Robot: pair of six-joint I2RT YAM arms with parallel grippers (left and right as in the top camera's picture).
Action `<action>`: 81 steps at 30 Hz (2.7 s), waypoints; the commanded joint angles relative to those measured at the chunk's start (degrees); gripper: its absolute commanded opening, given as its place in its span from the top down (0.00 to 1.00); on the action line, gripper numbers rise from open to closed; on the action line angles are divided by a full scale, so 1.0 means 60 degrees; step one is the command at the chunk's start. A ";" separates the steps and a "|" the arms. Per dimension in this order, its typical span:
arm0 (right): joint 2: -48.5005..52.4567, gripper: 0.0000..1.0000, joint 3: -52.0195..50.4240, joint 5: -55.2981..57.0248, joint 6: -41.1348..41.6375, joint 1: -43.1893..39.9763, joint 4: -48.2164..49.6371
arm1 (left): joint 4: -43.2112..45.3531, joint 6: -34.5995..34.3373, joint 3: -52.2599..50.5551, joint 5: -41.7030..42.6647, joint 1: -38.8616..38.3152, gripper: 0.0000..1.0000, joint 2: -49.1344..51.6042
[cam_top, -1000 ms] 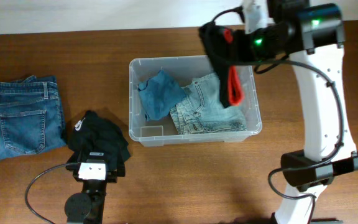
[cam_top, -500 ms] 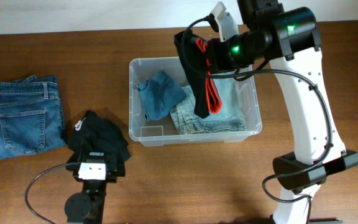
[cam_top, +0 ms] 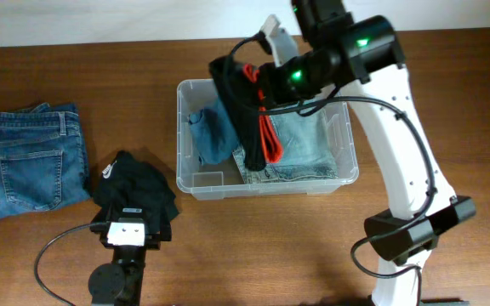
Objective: Pack container
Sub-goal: 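Lift the black pants and carry them over the container, then lower the black pants into the container's right half and release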
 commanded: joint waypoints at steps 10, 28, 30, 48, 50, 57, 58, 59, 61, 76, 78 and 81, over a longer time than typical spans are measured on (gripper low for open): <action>-0.0044 0.96 -0.2044 0.1501 -0.0011 -0.0240 0.0776 | 0.0004 0.0051 -0.0044 0.0007 -0.0047 0.01 -0.0058; -0.0197 0.96 -0.2885 0.2510 -0.0769 -0.0820 0.1151 | 0.0004 0.0051 -0.0044 0.0007 -0.0047 0.01 -0.0058; -0.0455 0.96 -0.2783 0.2415 -0.0765 -0.1086 0.1013 | 0.0004 0.0051 -0.0044 0.0007 -0.0047 0.01 -0.0058; -0.2630 0.96 -0.2699 0.9031 0.1552 -0.1045 0.0852 | 0.0004 0.0051 -0.0044 0.0007 -0.0047 0.01 -0.0058; -0.2575 0.96 -0.2699 1.0240 0.1821 -0.0652 0.0874 | 0.0004 0.0051 -0.0044 0.0007 -0.0047 0.01 -0.0058; -0.2539 0.96 -0.2699 1.3741 0.2084 0.0382 0.0856 | 0.0004 0.0051 -0.0044 0.0007 -0.0047 0.01 -0.0058; -0.2539 0.96 -0.2699 1.3876 0.2087 0.0382 0.0849 | 0.0004 0.0051 -0.0044 0.0007 -0.0047 0.01 -0.0058; -0.2539 0.96 -0.2699 1.3937 0.2084 0.0375 0.0852 | 0.0004 0.0051 -0.0044 0.0007 -0.0047 0.01 -0.0058; -0.2539 0.96 -0.2699 1.3945 0.2084 0.0368 0.0849 | 0.0004 0.0051 -0.0044 0.0007 -0.0047 0.01 -0.0058; -0.2215 0.96 -0.2809 1.3504 0.2116 0.0364 0.0299 | 0.0004 0.0051 -0.0044 0.0007 -0.0047 0.01 -0.0058; -0.1872 0.96 -0.2863 1.3380 0.2116 0.0368 0.0127 | 0.0004 0.0051 -0.0044 0.0007 -0.0047 0.00 -0.0058; -0.1464 0.96 -0.2867 1.2786 0.2120 0.0368 -0.0011 | 0.0004 0.0051 -0.0044 0.0007 -0.0047 0.01 -0.0058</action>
